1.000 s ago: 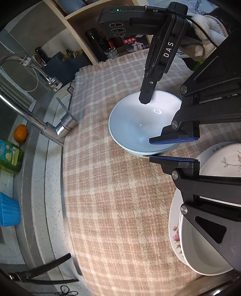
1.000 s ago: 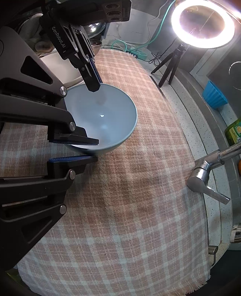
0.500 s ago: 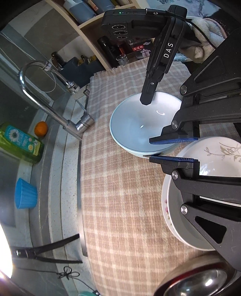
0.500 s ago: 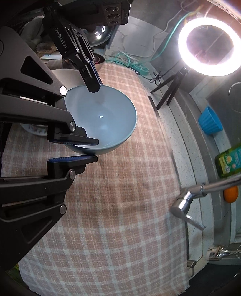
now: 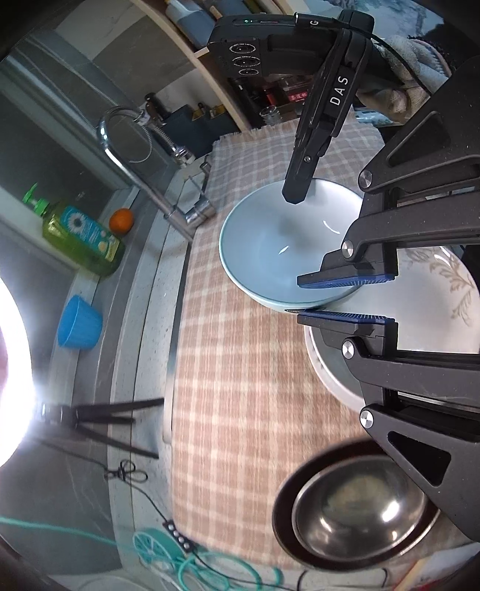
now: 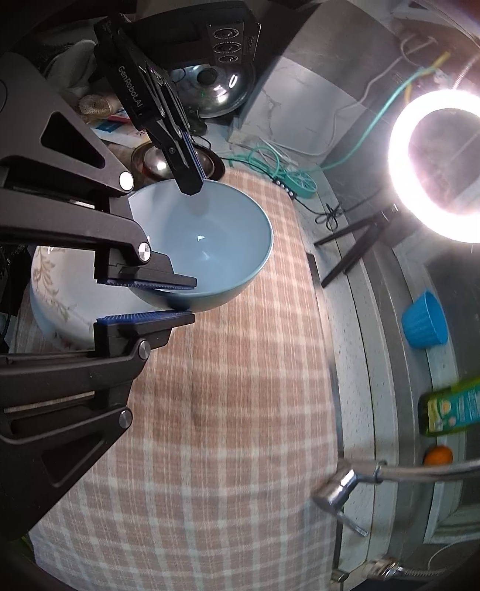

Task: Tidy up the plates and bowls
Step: 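Lift the blue-white bowl and carry it over the red pot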

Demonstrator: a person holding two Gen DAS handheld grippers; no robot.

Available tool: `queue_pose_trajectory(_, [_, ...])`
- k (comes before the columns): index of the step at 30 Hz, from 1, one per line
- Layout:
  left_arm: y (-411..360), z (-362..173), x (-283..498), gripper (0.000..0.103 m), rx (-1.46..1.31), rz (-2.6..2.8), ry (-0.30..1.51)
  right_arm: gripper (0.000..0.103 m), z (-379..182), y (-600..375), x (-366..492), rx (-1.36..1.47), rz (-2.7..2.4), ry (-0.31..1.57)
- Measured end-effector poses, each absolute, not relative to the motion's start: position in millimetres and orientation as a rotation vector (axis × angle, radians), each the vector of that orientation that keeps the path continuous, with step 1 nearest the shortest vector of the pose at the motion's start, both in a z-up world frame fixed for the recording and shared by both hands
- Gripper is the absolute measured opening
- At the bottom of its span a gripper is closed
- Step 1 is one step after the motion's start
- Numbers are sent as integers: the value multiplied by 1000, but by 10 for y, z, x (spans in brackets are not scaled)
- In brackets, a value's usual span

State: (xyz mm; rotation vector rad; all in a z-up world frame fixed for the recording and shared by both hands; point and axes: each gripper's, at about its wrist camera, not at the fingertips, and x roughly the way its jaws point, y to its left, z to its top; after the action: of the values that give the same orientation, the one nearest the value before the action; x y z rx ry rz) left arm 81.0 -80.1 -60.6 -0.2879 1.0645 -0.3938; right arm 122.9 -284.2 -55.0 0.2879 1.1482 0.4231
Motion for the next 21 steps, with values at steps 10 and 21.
queue_pose_trajectory(10, [-170,-542,640,11,-345,-290,1030,12,-502,-2178,1255,235,529,1158])
queue_pose_trajectory(21, [470,-607,473,11,-412,-174,1024,12,-574,-1424,1267,167,631,1183])
